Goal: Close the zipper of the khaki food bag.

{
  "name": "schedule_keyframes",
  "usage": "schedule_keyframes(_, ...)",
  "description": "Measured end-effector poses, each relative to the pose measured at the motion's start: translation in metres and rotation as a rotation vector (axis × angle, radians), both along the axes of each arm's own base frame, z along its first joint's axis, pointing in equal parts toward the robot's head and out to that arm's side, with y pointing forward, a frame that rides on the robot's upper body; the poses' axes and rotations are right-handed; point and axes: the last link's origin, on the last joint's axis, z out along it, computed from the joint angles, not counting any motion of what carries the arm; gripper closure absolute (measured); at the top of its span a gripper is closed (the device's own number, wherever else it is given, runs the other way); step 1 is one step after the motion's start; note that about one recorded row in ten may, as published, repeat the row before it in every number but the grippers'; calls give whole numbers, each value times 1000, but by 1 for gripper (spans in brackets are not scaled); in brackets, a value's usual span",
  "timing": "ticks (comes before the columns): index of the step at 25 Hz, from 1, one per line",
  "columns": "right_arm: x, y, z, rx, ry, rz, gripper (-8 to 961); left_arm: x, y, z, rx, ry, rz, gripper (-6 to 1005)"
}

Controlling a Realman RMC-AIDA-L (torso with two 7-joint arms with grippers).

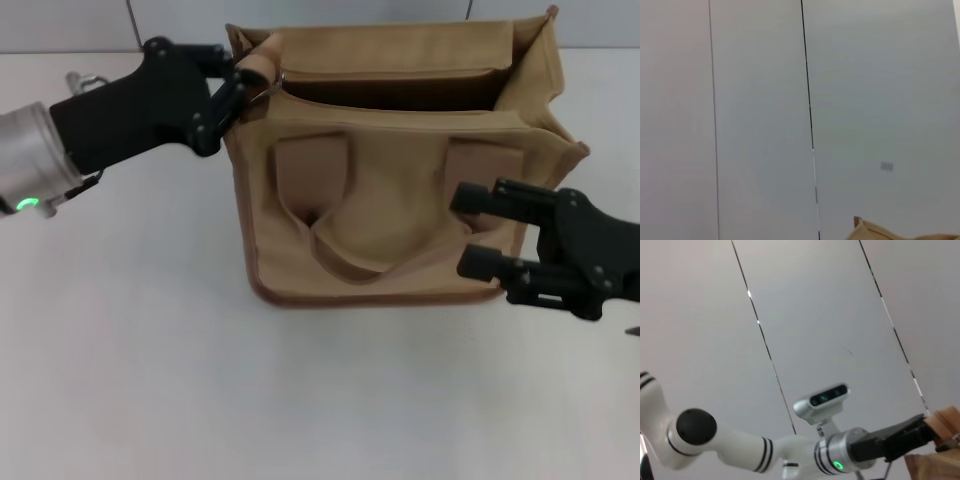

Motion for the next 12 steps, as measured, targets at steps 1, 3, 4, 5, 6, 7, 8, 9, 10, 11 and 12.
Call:
schedule_keyframes(1, -2, 2, 0, -10, 3, -2, 207, 2, 2, 0, -6, -4, 6, 975)
schedule_keyframes(3, -5, 4, 0, -21, 7, -2, 207, 5, 8, -1, -20, -10, 38, 974)
schedule_keyframes(4, -6, 5, -1, -25, 9, -2, 207, 5, 10, -1, -27, -13, 54, 973)
schedule_keyframes(5, -7, 6, -1, -28, 11, -2, 207, 5, 13, -1, -34, -16, 72, 973)
schedule_keyframes(6, -7, 7, -2, -33, 13, -3, 207, 5, 14, -1, -41, -21, 90, 972)
schedule_keyframes(7, -8, 7, -2, -38, 15, -6, 207, 4, 15, -1, -48, -25, 104, 972)
schedule_keyframes(8, -9, 8, -2, -44, 18, -9, 207, 4, 15, -1, -55, -31, 114, 971)
schedule_keyframes(9, -10, 8, -2, -51, 22, -14, 207, 3, 15, 0, -57, -36, 120, 971)
schedule_keyframes(10, -11, 10, -1, -56, 27, -19, 207, 2, 14, 0, -59, -42, 125, 970)
schedule_keyframes(11, -12, 11, 0, -65, 36, -27, 207, 1, 12, 2, -57, -55, 124, 970)
schedule_keyframes(12, -13, 13, 1, -70, 43, -35, 206, -1, 10, 3, -54, -63, 124, 969)
